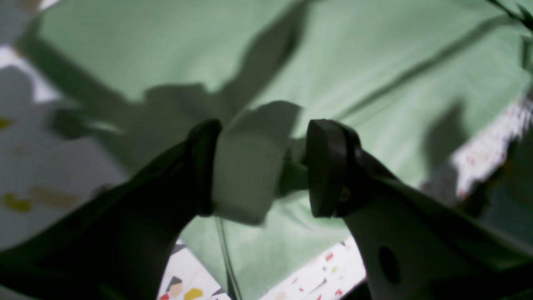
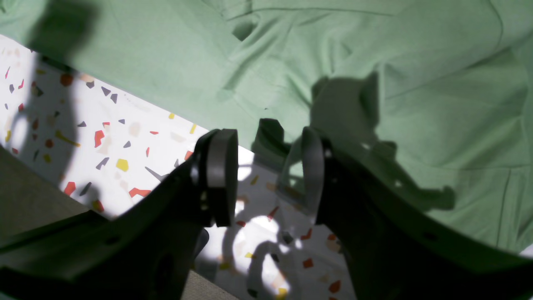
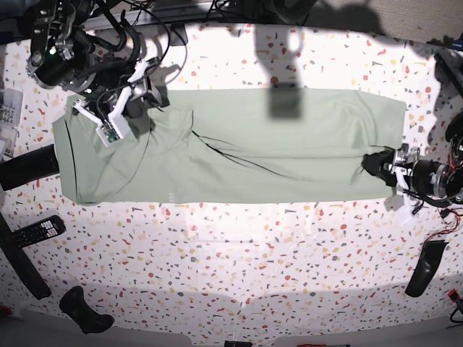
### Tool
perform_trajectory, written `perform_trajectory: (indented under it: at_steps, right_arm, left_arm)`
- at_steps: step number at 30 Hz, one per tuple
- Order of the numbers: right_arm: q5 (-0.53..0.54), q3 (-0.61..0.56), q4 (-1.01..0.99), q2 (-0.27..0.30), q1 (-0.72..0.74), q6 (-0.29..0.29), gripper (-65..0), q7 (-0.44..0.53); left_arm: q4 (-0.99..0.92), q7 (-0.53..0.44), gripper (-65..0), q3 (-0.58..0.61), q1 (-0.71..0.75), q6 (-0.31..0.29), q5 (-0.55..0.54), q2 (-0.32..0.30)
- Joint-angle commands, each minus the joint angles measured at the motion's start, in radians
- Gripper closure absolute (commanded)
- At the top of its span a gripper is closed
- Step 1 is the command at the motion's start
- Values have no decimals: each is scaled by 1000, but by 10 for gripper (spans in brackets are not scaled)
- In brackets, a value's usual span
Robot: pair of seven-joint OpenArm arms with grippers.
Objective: Fold the T-shirt properly
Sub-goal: 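Lower the left gripper to the shirt end and pinch the fabric, then pull the pinched shirt end with the left gripper toward the right gripper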
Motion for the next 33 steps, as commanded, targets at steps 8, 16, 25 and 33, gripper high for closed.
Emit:
perform_trajectory:
  at_steps: [8,16,25,33]
  right_arm:
    - [15,4,18,9,5,8,-246,18]
    - [16,5,18,9,5,8,-246,16]
    - [15,5,18,9,5,8,-246,15]
    - [15,4,18,9,5,8,-246,15]
  left_arm:
    - [9,142,-296,-12,-27,-61,-132,-17]
    - [9,13,-296,-12,-27,-61,-79,5]
    - [9,-28,-296,-12,-27,-61,82,114]
    - [9,-32,-296,-12,-28,-61,126,106]
